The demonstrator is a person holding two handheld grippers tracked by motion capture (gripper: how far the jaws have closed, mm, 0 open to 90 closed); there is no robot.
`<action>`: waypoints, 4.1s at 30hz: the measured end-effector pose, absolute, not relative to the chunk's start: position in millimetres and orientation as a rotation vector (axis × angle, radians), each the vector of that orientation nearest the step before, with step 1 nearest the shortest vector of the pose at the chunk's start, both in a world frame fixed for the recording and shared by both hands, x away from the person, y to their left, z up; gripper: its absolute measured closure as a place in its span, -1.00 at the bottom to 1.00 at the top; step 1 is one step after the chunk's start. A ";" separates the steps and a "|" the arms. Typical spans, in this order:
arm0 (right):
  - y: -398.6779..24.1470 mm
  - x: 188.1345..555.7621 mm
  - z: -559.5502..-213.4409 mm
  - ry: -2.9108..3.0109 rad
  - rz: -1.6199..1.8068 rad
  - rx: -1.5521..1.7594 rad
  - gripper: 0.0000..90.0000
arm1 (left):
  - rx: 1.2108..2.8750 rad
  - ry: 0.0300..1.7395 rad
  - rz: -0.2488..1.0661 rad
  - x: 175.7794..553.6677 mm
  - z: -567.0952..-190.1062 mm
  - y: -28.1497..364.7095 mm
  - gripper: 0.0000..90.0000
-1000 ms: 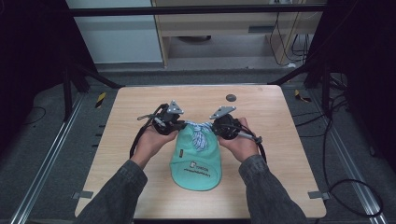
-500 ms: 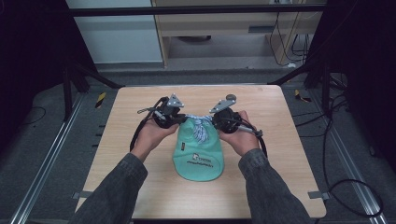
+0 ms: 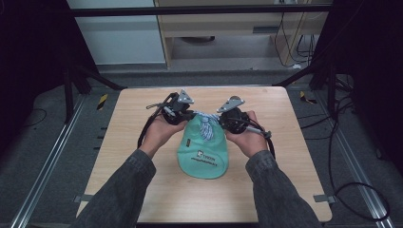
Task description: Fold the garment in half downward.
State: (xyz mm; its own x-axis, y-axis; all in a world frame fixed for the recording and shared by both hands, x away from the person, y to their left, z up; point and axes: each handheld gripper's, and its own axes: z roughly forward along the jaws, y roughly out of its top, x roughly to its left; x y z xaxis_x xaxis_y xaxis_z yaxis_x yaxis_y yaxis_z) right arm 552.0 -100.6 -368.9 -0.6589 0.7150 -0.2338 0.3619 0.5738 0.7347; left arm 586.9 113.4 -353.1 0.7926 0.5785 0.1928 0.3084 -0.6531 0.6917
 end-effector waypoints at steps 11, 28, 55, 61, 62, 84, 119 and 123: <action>-101.3 552.0 -358.2 2.290 0.883 0.835 0.89 | 2.297 0.634 0.566 578.0 -343.8 113.0 0.89; -97.4 539.2 -377.4 2.322 0.839 0.793 0.88 | 2.299 0.618 0.567 566.7 -366.4 115.2 0.88; -97.2 532.0 -407.0 2.335 0.815 0.793 0.87 | 2.297 0.592 0.589 545.2 -395.6 112.1 0.87; -96.8 529.6 -406.7 2.335 0.817 0.785 0.87 | 2.292 0.603 0.587 539.7 -395.0 112.3 0.87; -96.6 529.3 -406.0 2.333 0.820 0.784 0.87 | 2.289 0.605 0.590 540.0 -393.7 112.8 0.87; -104.0 511.7 -415.7 2.364 0.835 0.741 0.85 | 2.292 0.628 0.489 517.6 -412.6 118.4 0.88; -103.1 470.3 -448.2 2.445 0.867 0.683 0.84 | 2.300 0.634 0.395 480.7 -449.5 133.1 0.88; -101.4 466.2 -451.3 2.454 0.871 0.670 0.84 | 2.303 0.629 0.386 476.6 -453.4 134.9 0.87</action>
State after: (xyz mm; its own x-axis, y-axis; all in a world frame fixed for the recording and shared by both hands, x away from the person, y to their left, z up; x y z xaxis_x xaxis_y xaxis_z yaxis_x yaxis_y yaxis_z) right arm 466.2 -101.4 -451.3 -0.7812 0.5738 -0.2459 0.2905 0.6828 0.6704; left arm 476.6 134.9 -453.4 0.8371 0.5389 0.0936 0.3277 -0.6311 0.7031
